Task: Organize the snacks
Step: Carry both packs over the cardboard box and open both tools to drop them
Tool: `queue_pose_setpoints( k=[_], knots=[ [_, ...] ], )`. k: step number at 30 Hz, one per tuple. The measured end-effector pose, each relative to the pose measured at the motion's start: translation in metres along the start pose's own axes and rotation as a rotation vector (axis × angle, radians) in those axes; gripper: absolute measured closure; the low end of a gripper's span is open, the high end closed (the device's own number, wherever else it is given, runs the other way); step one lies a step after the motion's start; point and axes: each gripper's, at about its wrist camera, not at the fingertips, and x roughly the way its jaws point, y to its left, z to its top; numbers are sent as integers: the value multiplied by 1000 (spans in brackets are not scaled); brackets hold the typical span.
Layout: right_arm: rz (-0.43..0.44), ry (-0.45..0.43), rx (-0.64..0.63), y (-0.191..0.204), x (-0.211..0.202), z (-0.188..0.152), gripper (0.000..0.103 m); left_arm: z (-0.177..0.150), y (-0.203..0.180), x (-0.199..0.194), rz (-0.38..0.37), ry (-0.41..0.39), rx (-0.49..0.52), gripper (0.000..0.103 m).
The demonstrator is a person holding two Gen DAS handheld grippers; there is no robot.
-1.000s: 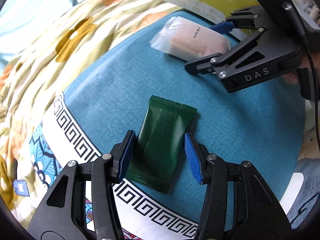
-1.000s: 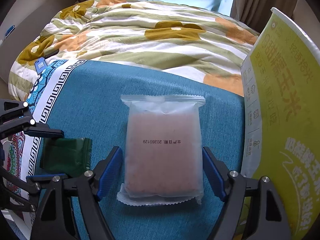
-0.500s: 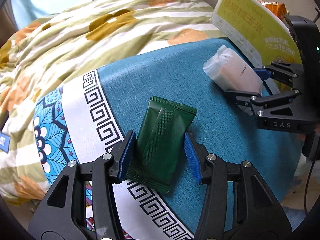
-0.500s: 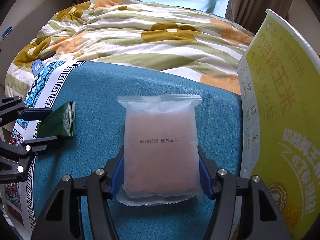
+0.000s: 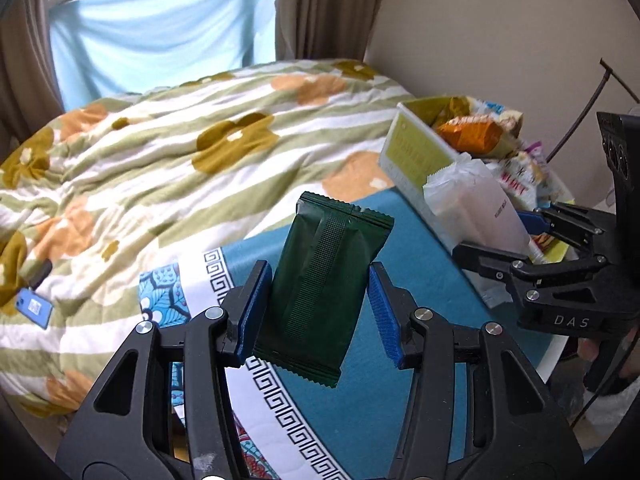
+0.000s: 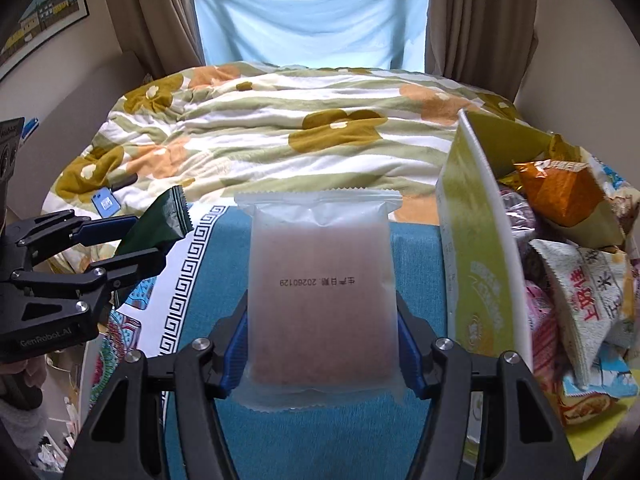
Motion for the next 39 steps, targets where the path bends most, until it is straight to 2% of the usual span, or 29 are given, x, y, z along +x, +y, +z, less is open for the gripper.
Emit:
queue_pose_setpoints(
  k=[6,11,16,21,25,26,27,28,29,32,39],
  knots=[
    [-23,-80,87,-34,-73,6,45,42,-62,-34,-52,-101,24,57],
    [-73,-130,109,-85,-120,5,45,67,-122,-35,-122,-149,-34,57],
    [-84,-147,134,-145,-153,-3,45,76,-184,-1,-160,-119,-85,57],
    [-79,-150,124,-196,-165,-14,45,73,-233,44,-111,-51,-118,57],
    [-43,-130,114,-225,-161,-22,45,66,-248,69,-71,-1,-170,56],
    [-32,-122,109,-230,-159,-23,45,64,-250,73,-59,0,-187,54],
    [-19,-114,103,-235,-156,-23,45,62,-248,76,-44,9,-203,37],
    [-5,-107,96,-238,-154,-24,45,60,-248,78,-19,21,-221,12],
    [9,-101,88,-242,-151,-24,45,56,-247,77,-4,15,-242,5],
    [49,-82,70,-249,-142,-25,45,46,-238,65,14,-6,-289,3],
    [124,-56,43,-244,-130,-30,45,30,-220,34,138,-9,-301,3]
  ],
)
